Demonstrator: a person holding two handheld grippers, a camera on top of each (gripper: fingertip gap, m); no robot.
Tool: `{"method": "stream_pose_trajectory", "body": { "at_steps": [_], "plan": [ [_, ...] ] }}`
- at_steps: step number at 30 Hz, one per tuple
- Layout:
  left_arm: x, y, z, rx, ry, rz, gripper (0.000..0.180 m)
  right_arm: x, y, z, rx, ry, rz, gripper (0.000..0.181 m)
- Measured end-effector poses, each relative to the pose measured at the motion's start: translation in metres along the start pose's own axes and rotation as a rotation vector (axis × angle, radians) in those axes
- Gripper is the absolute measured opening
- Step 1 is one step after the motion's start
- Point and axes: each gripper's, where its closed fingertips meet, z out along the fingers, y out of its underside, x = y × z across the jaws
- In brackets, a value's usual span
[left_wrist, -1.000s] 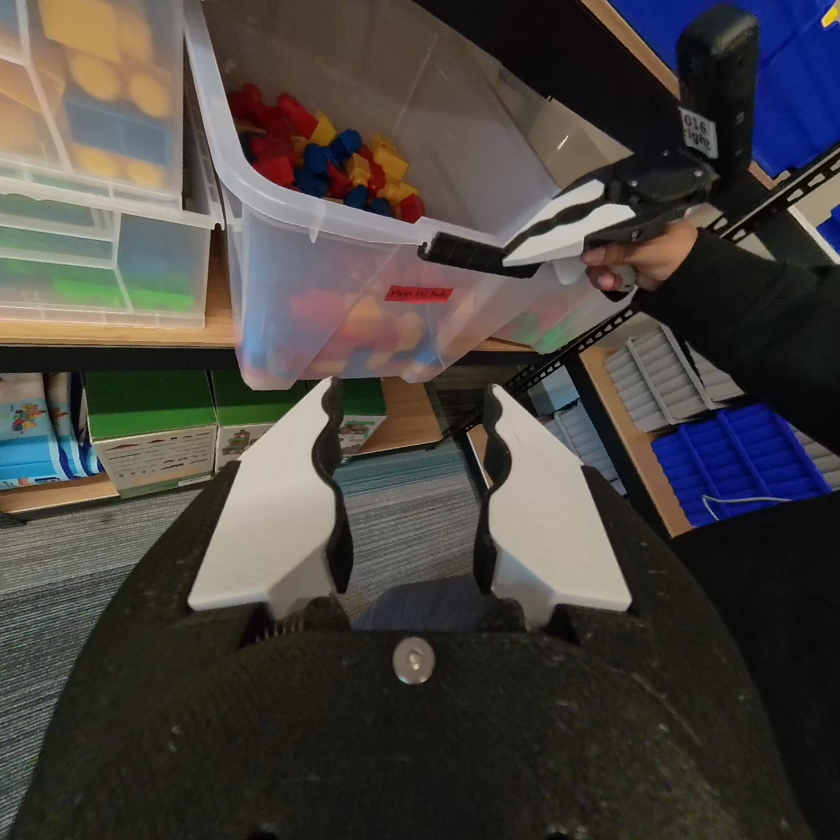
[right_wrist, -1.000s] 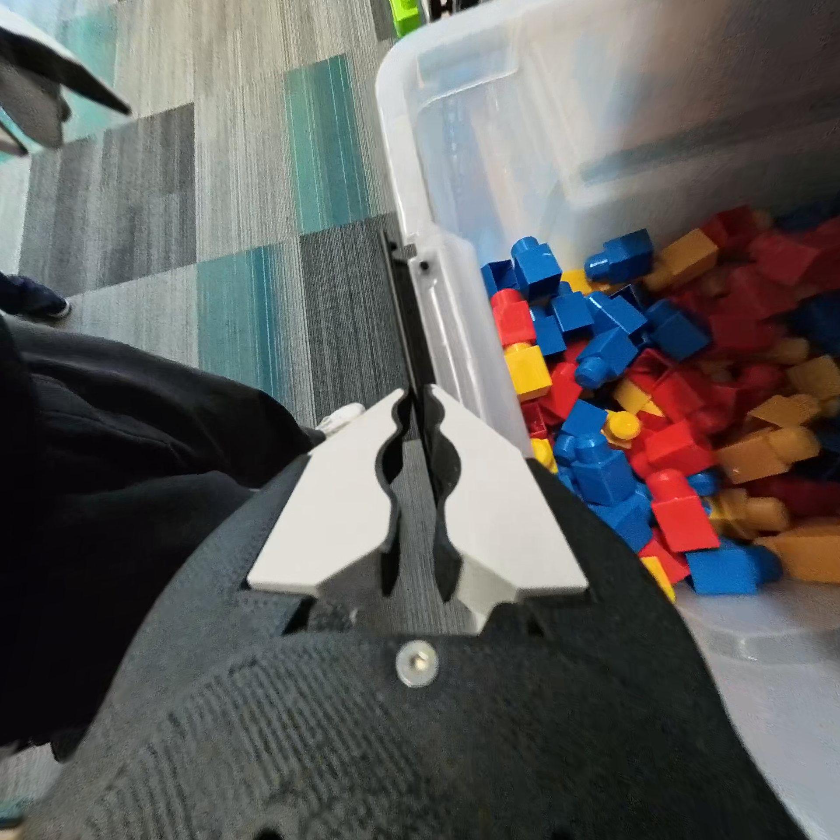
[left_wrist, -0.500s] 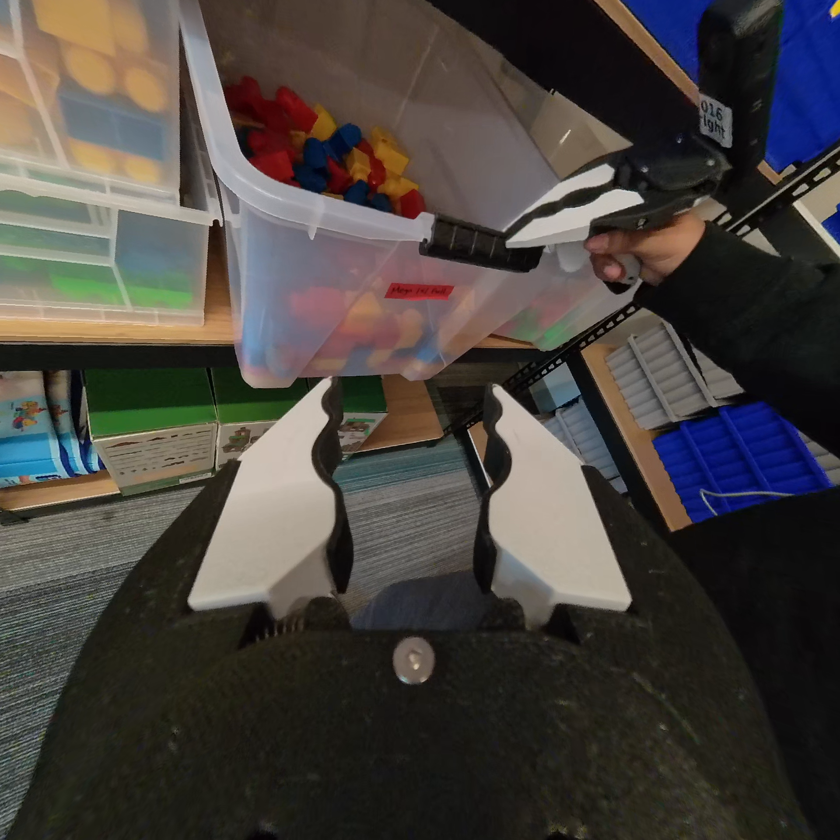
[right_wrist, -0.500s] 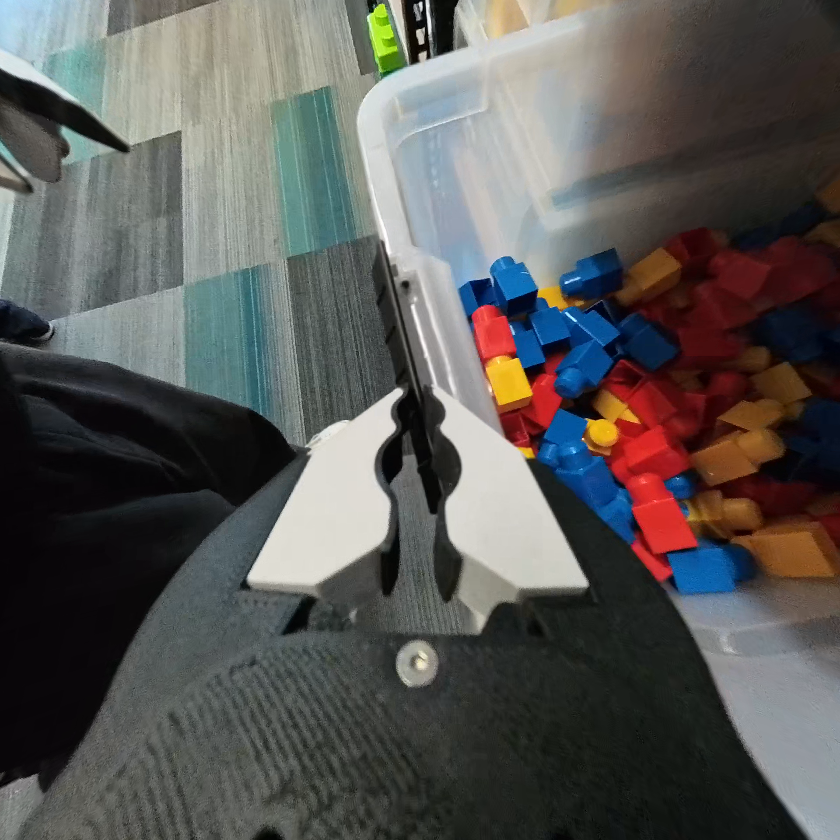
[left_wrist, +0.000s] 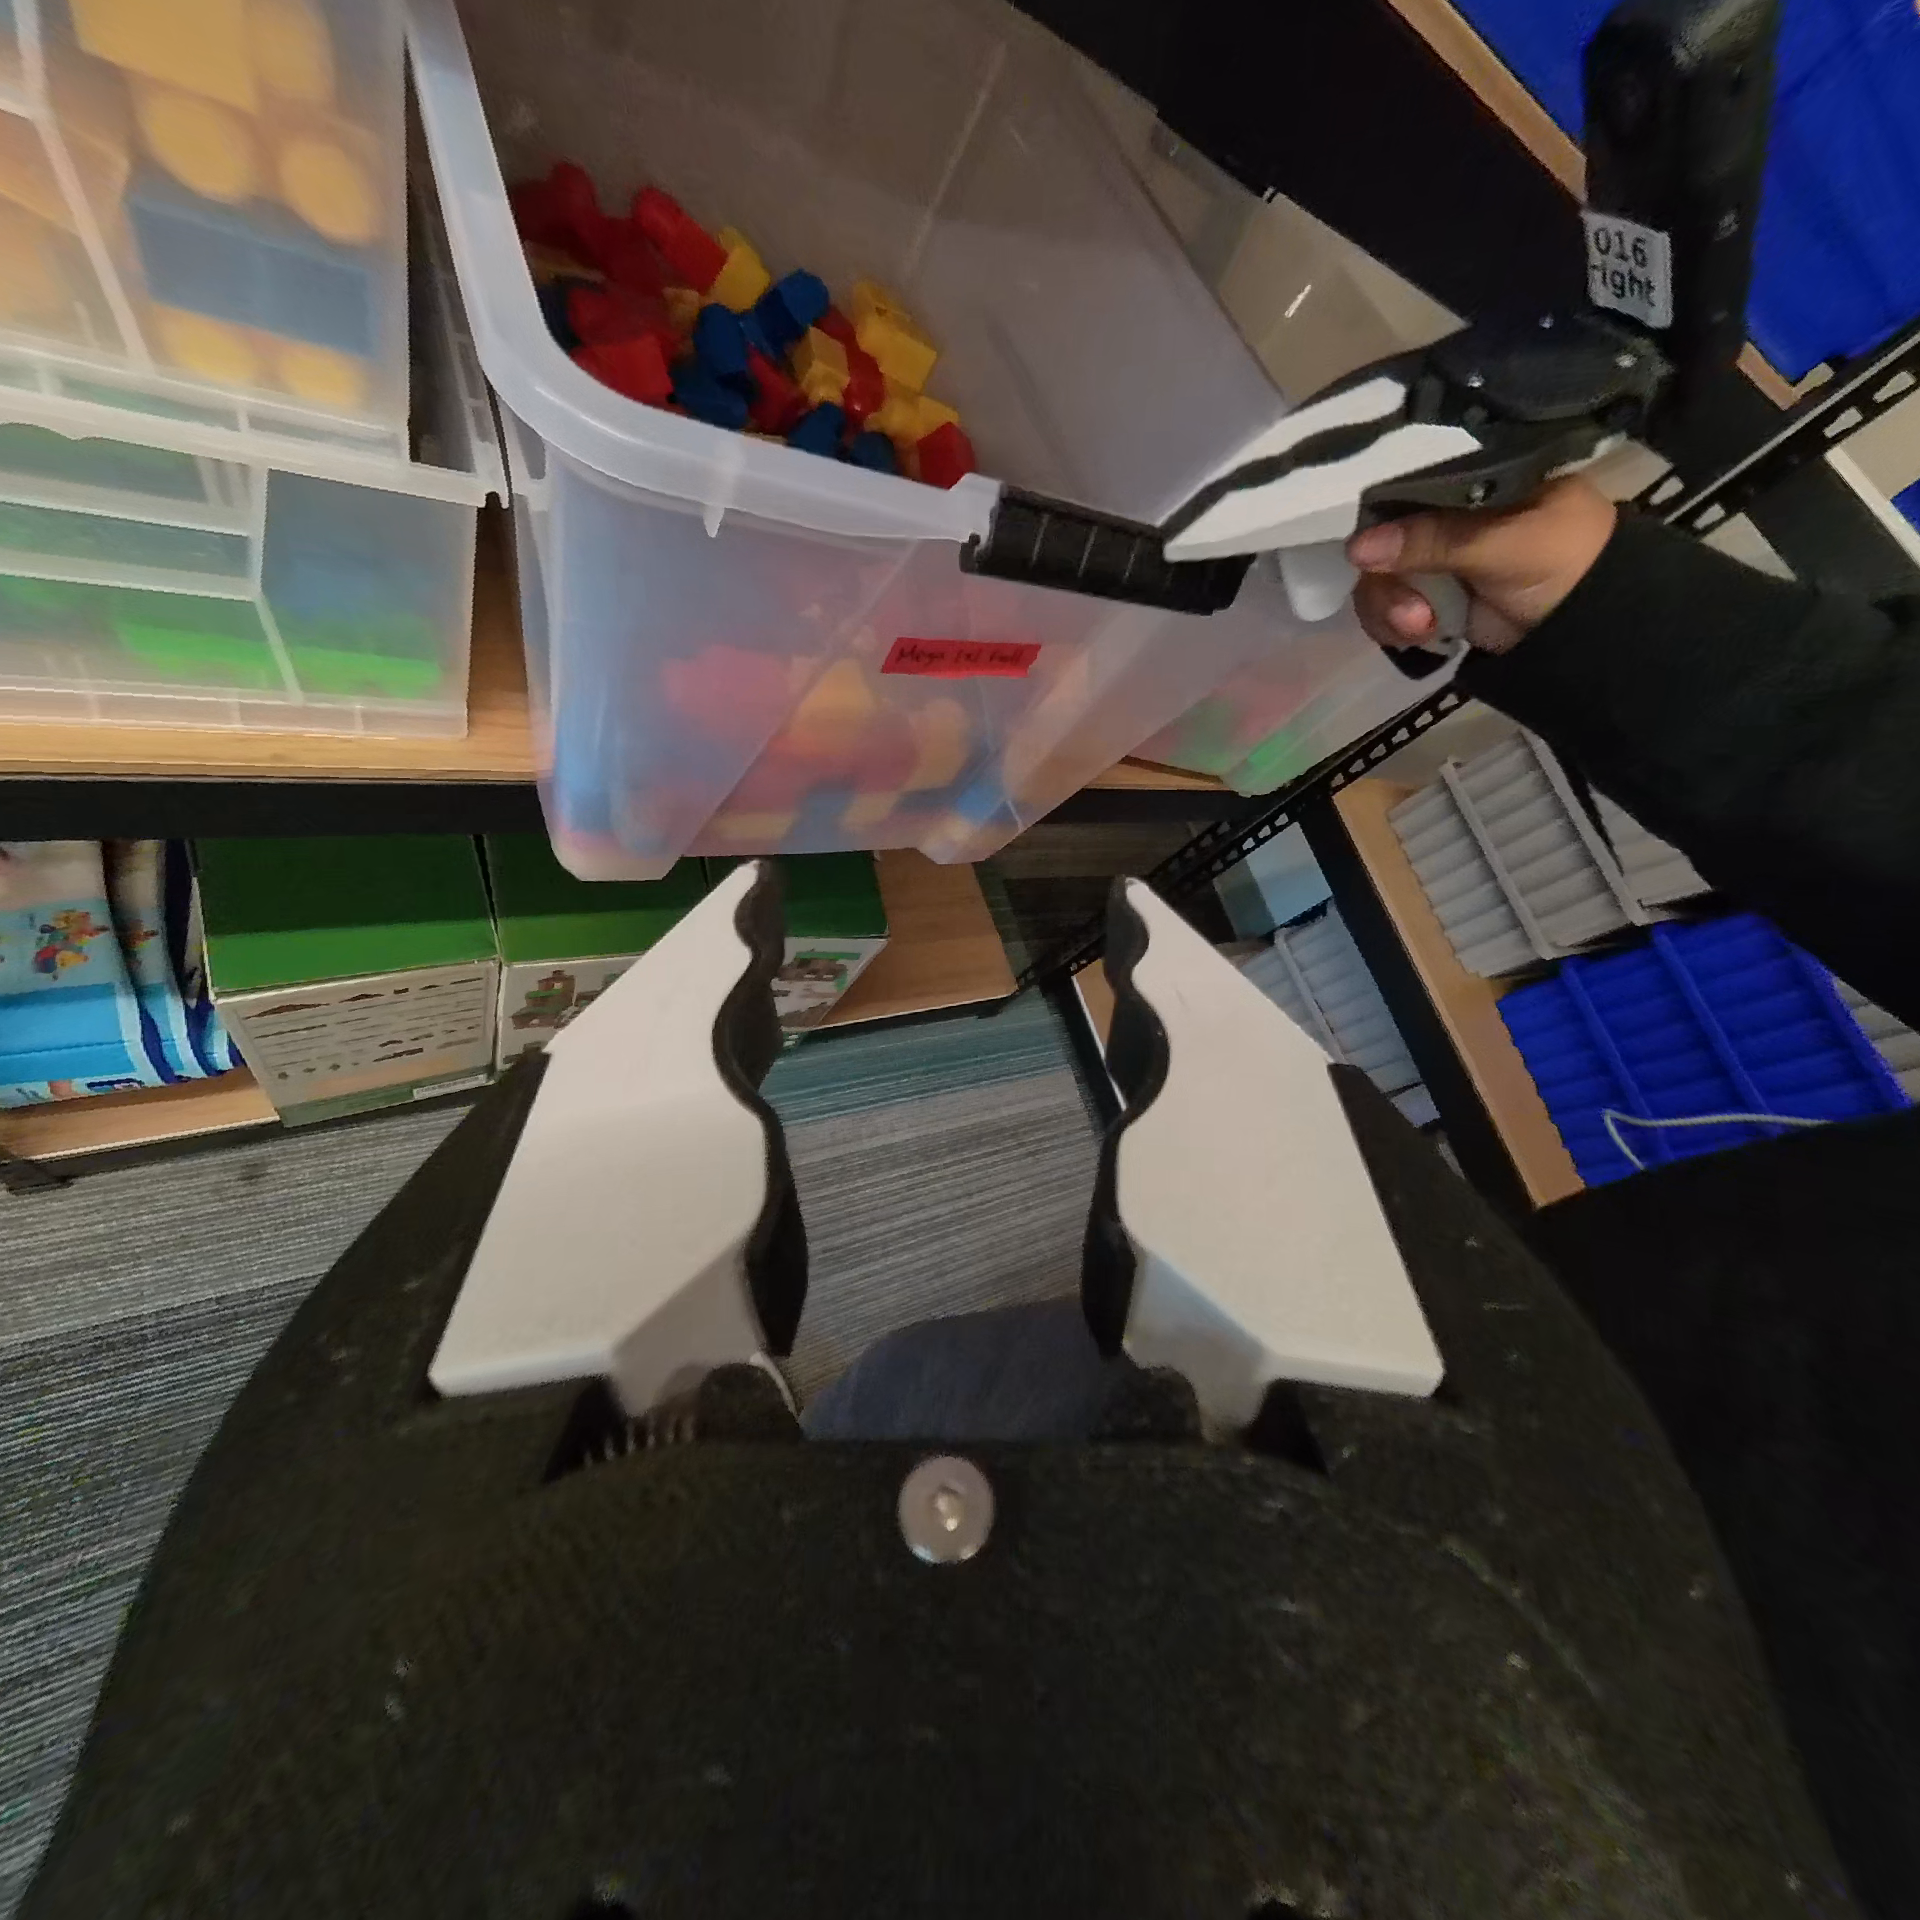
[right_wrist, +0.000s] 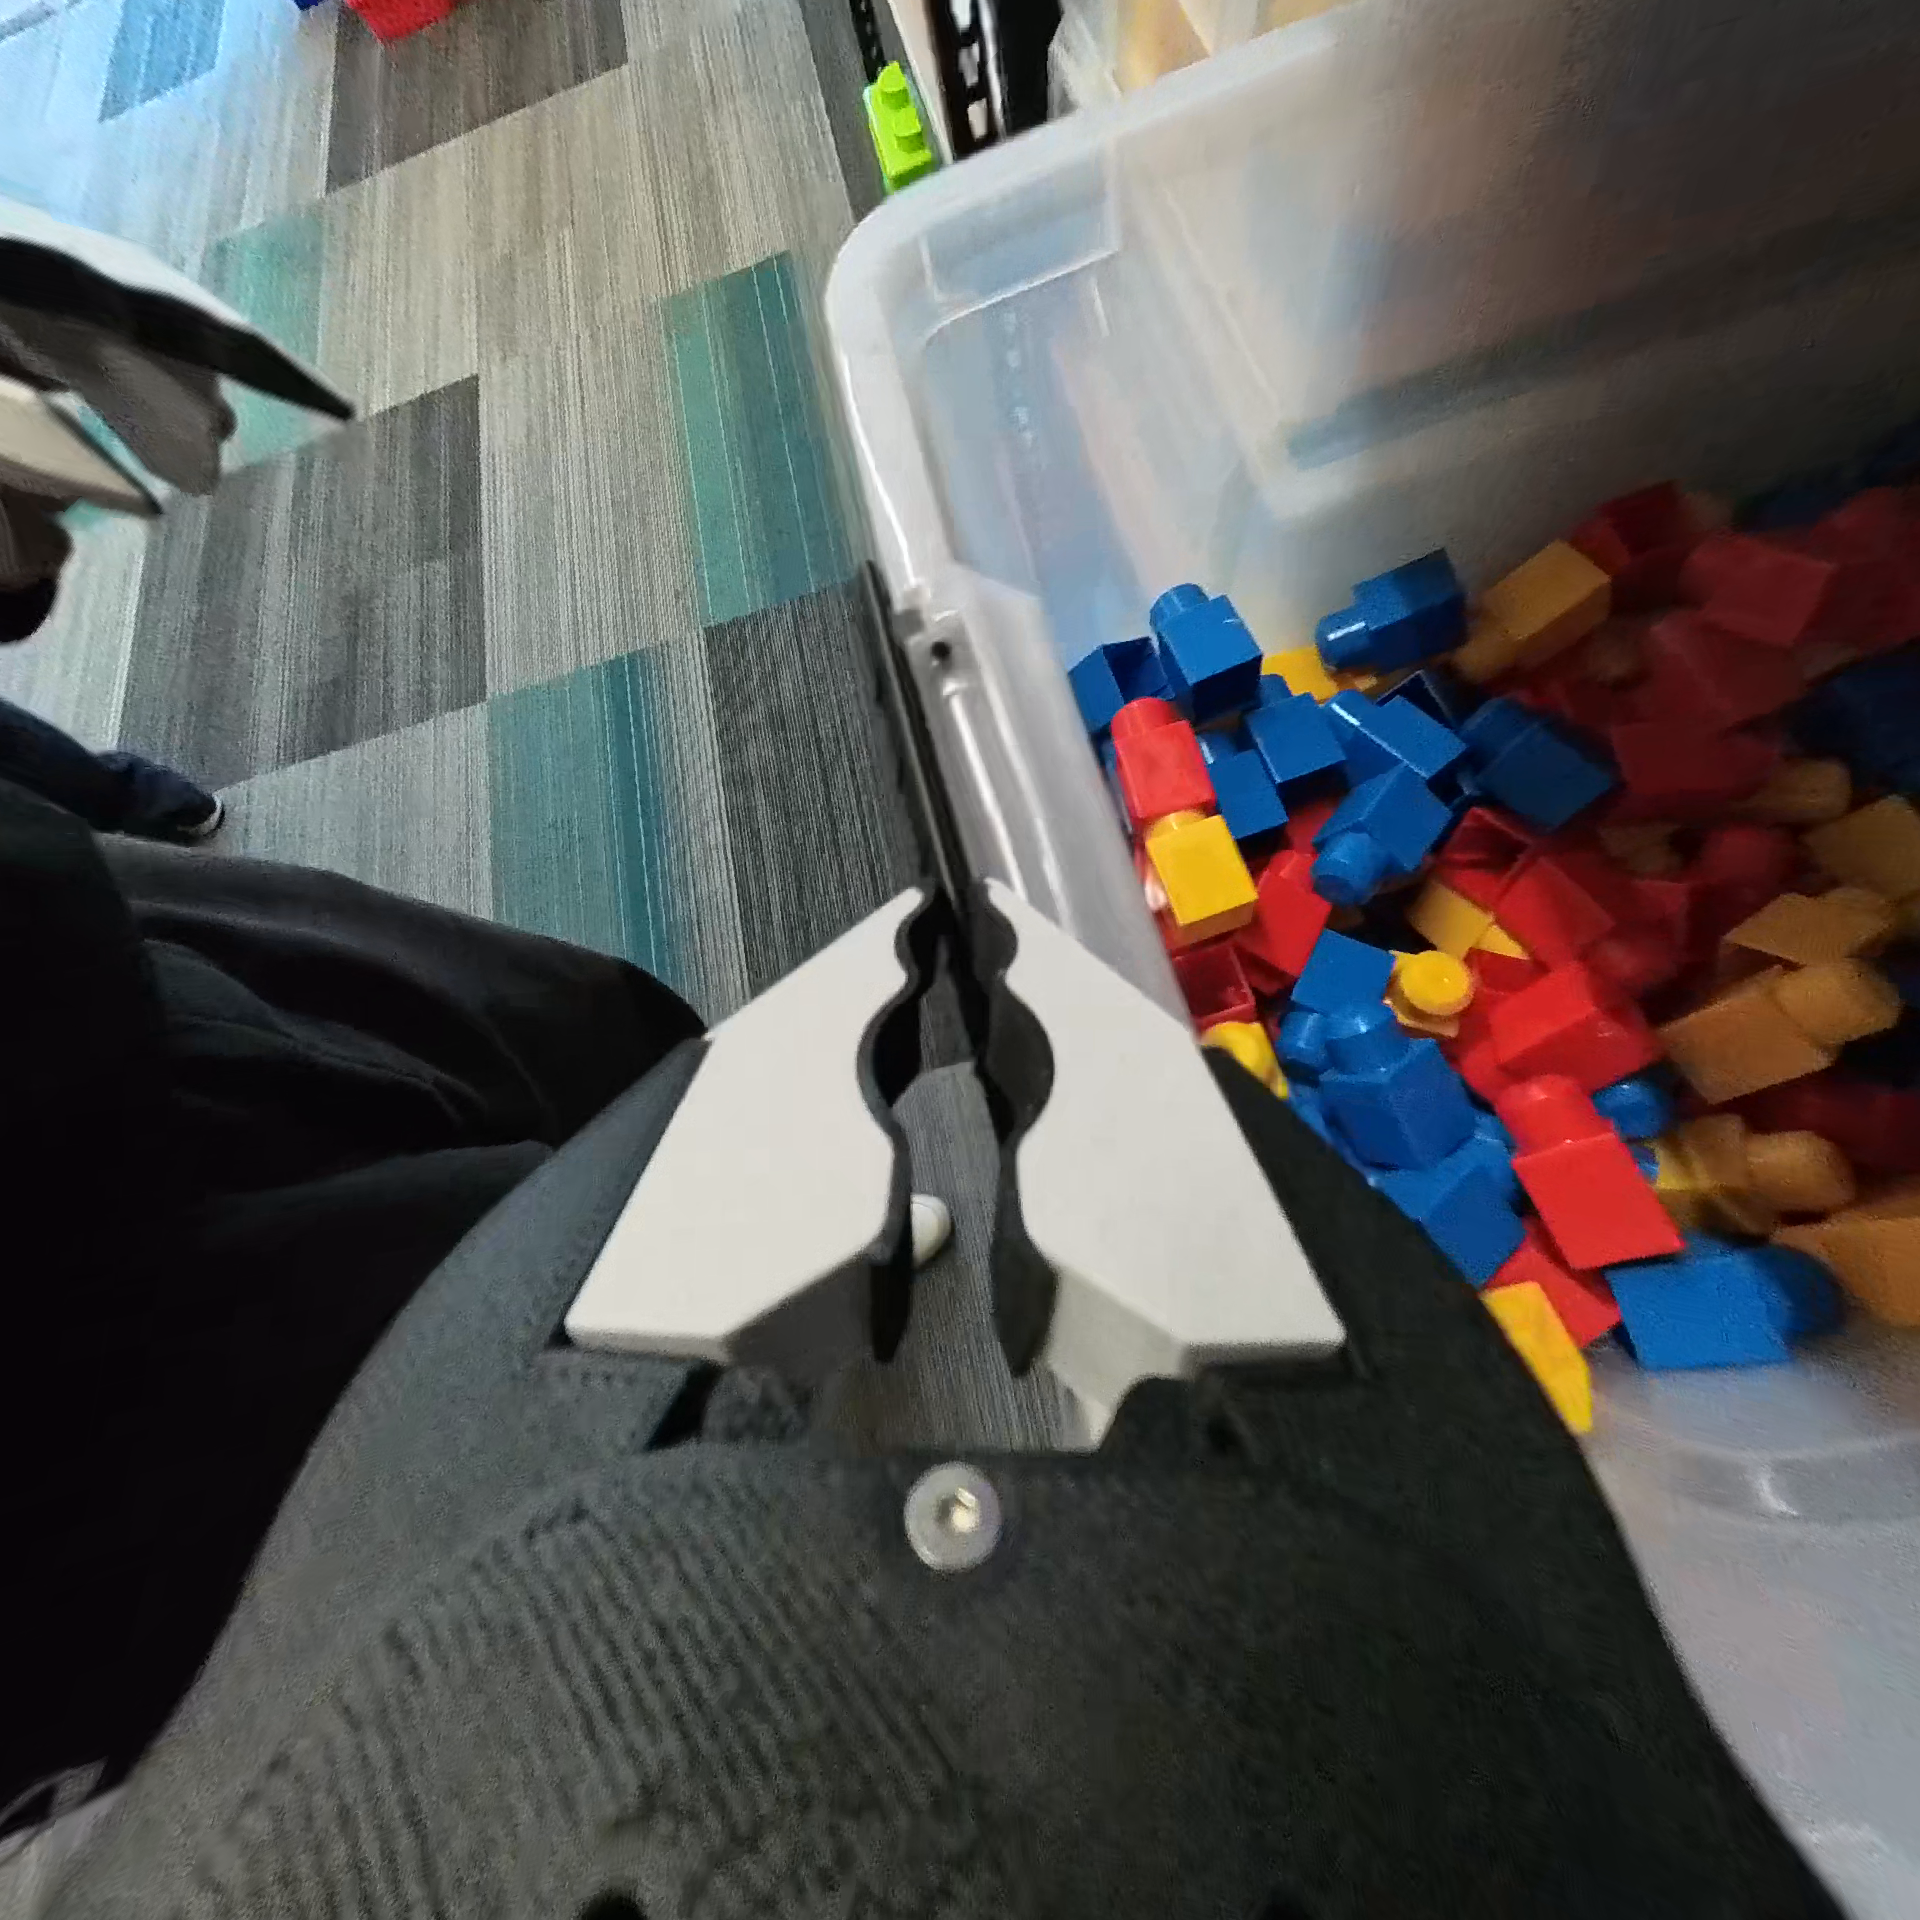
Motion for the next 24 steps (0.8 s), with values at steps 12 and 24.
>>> {"method": "stream_pose_trajectory", "body": {
  "at_steps": [12, 24],
  "plan": [
    [0.002, 0.003, 0.001, -0.026, 0.033, -0.027, 0.061, 0.027, -0.007, -0.002, 0.015, 0.102, -0.031, 0.000],
    [-0.079, -0.013, -0.071, 0.015, 0.030, 0.019, 0.060, -0.003, -0.057, -0.020, 0.043, 0.768, -0.263, 0.009]
  ]
}}
